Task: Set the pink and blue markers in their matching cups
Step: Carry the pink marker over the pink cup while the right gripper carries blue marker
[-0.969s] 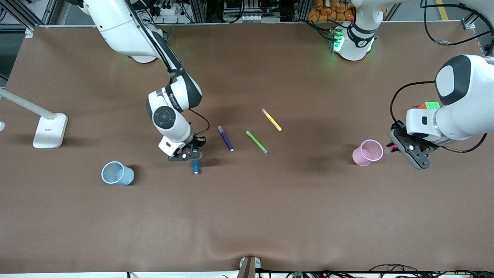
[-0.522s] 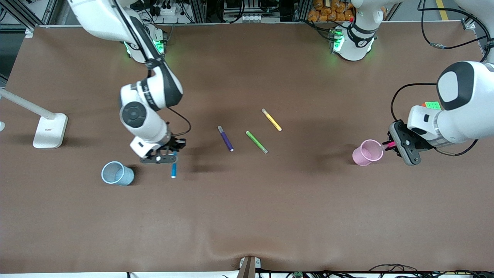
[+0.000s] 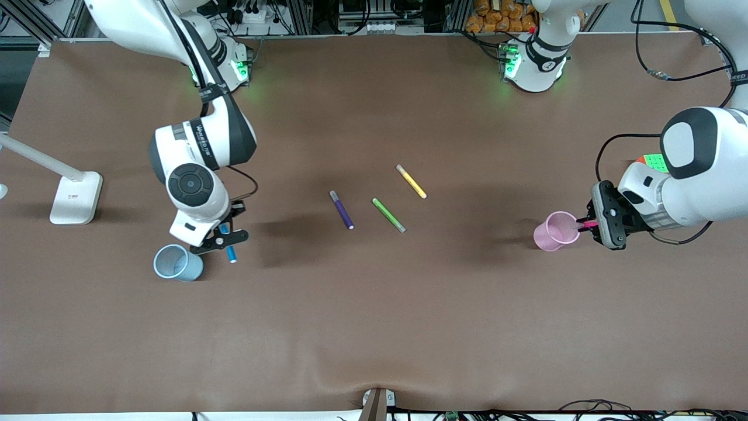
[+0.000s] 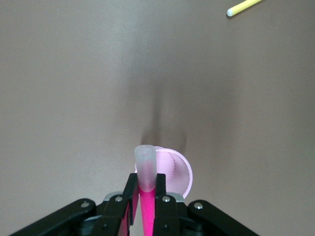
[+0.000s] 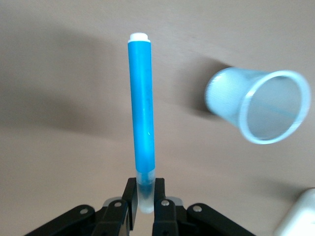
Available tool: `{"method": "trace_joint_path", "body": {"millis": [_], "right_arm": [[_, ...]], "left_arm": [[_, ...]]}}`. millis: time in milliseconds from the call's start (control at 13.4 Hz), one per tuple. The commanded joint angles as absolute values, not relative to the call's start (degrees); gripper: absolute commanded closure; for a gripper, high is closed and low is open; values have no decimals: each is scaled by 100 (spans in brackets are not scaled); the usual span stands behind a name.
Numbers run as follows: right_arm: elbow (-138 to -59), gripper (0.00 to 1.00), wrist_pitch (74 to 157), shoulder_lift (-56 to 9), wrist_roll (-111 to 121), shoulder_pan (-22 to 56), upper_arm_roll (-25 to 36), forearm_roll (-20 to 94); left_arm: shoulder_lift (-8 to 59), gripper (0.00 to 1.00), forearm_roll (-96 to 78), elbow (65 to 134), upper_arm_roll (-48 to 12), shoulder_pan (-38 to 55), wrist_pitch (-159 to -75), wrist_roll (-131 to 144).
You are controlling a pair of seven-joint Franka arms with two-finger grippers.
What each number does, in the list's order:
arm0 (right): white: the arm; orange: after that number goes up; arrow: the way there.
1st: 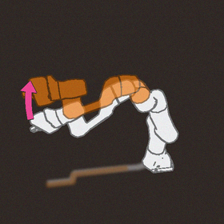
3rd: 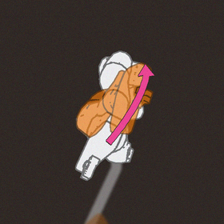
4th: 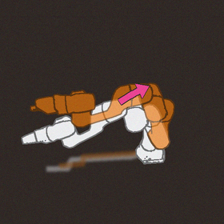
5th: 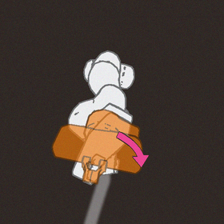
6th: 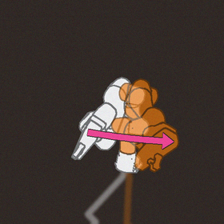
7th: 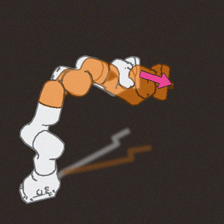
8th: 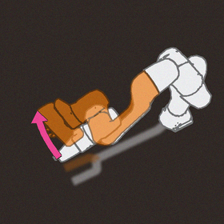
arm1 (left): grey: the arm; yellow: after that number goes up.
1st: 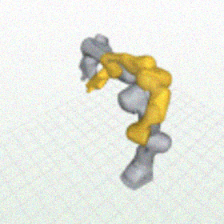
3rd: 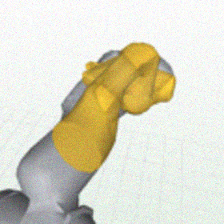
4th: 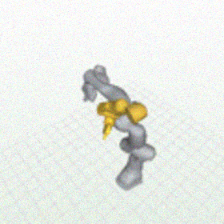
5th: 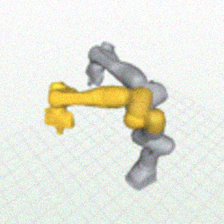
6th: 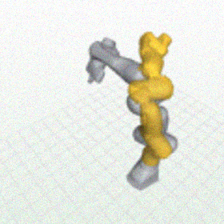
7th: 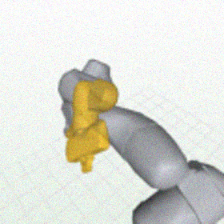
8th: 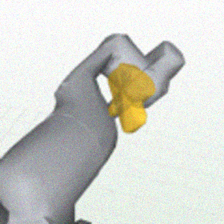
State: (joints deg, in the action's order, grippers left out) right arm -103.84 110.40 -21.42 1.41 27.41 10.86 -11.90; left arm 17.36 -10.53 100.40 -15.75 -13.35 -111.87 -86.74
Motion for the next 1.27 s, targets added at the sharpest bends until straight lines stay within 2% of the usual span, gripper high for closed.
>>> {"method": "trace_joint_path", "body": {"millis": [0, 820, 1192], "right_arm": [[-10125, 100, 10645, -2188, 1113, 2575, 1037, -1860], [-10169, 100, 10160, -2469, 3681, 2838, 1020, -5217], [-10292, 100, 10108, -2908, 4210, 3146, 1011, -6713]], "left_arm": [[1819, 100, -1213, 10055, -1643, -1389, -11303, -9140], [1916, 100, -1696, 10265, -1652, -1380, -11382, -10748], [1881, 100, -2091, 10555, -1644, -1441, -11426, -11302]]}}
